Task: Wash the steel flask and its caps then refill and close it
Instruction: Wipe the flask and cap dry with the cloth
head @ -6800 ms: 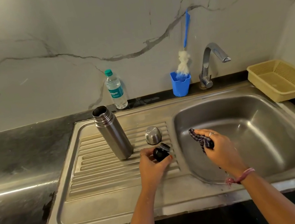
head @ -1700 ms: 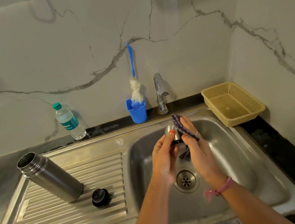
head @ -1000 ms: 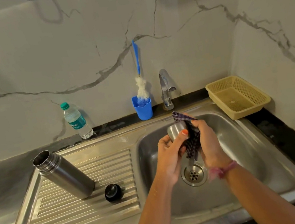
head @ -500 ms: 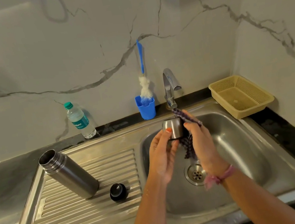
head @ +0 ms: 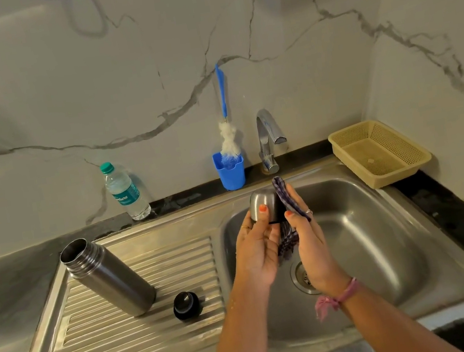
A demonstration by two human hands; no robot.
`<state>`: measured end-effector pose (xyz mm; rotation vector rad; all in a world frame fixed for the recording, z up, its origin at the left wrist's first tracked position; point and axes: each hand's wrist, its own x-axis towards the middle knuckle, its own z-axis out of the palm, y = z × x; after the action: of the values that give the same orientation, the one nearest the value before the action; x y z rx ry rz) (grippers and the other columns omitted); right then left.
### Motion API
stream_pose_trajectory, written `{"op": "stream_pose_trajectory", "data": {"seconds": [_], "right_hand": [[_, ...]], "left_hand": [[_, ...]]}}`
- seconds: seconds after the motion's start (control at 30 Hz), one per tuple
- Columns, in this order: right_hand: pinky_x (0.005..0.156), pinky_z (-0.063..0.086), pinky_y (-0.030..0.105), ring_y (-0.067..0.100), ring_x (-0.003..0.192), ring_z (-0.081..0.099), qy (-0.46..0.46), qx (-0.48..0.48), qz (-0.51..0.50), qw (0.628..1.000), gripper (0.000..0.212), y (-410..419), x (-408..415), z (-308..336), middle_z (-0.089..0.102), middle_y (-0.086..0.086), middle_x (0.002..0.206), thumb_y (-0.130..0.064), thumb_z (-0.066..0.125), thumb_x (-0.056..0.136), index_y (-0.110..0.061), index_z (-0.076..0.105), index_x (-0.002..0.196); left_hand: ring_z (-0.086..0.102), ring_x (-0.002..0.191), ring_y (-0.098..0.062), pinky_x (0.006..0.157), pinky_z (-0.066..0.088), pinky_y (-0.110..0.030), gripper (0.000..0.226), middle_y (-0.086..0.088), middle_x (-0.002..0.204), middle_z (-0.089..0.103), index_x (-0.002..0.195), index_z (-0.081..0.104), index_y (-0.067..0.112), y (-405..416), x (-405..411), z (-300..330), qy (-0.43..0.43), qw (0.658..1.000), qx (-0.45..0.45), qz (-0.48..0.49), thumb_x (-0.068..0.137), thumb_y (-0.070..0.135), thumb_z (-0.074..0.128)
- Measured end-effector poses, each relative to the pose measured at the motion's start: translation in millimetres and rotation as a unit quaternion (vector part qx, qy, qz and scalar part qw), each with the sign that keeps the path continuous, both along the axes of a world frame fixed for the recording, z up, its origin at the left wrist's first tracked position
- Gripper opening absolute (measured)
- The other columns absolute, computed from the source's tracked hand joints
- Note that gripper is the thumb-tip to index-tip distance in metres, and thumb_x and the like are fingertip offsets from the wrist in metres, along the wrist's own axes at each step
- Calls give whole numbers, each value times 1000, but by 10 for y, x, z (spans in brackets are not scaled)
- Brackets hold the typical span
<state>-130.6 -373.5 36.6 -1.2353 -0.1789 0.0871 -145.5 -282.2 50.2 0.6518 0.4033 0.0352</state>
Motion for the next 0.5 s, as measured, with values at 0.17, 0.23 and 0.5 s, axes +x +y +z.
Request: {"op": "stream_pose_trajectory", "data": {"seconds": [0.17, 0.23, 0.5], "right_hand": [[95, 48, 35, 20, 111, 62, 102, 41, -3, 994, 40, -105, 80, 67, 67, 7, 118, -27, 42, 96, -15, 56, 131], [81, 50, 33, 22, 99, 65, 146, 56, 8, 988, 37, -186, 158, 120, 71, 8, 103, -27, 38, 98, -11, 62, 121], [61, 51, 25, 17, 65, 61, 1, -159, 67, 985, 30, -366, 494, 263, 61, 11, 76, -33, 49, 87, -5, 60, 82]], "left_hand": [[74, 77, -15, 65, 60, -21, 31, -16, 94, 75, 106, 66, -6, 51, -50, 6, 32, 999, 20, -22, 83, 15, 67], [74, 80, -15, 65, 59, -21, 27, -15, 94, 75, 102, 69, -4, 73, -94, 47, 27, 997, 39, -67, 80, 12, 68], [74, 85, -18, 70, 59, -23, 28, -11, 94, 76, 100, 71, 3, 174, -88, 227, 48, 971, 197, -130, 73, 7, 76]]}}
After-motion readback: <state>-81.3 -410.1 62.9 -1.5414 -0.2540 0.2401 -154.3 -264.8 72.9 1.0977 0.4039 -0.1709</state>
